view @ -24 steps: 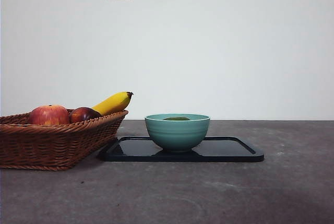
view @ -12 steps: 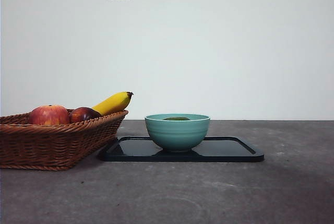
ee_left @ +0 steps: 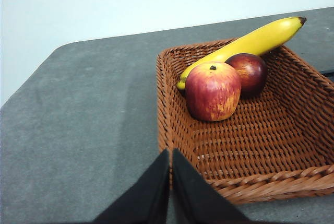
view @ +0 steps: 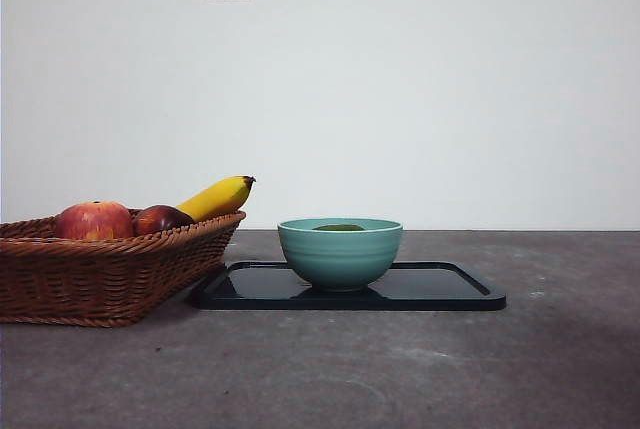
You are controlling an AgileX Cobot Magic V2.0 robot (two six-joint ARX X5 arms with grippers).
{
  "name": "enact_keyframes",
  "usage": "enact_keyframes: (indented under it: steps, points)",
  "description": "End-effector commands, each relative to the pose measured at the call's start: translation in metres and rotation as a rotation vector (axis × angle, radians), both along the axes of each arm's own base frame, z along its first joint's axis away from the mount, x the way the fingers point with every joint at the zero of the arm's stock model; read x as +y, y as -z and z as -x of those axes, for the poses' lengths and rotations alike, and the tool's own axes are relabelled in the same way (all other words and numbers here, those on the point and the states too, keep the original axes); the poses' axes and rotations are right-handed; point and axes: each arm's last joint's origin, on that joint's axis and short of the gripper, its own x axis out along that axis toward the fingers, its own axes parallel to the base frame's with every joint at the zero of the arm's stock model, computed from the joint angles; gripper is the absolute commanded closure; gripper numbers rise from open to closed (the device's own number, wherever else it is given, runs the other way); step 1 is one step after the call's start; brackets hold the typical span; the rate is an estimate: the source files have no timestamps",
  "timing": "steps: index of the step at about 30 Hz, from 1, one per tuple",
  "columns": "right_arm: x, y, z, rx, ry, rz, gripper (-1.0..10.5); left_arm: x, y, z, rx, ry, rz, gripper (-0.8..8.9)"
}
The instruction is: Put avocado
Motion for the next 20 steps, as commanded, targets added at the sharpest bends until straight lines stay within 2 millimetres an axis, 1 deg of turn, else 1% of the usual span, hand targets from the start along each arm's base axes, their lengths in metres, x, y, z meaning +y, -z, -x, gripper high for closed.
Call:
enact_keyframes:
  steps: [1,3,20]
  points:
    - [-0.0006,0.0079,0.0005,0.068,0.021,-0.01,9.4,0.0001,0.0077,-0.0008,0.028,-0.003,0.003,8.05]
    - [-0.0007,0.0105,0.0009,0.095,0.025,-0.009,9.4,0.0001,0.0077,-0.0008,0.028,-0.003,0.003,8.05]
    - [-0.0005,0.0083,0.0006,0.074,0.015,-0.012,9.4,0.0001,0.0077,-0.0008,0.028,-0.003,0.003,8.05]
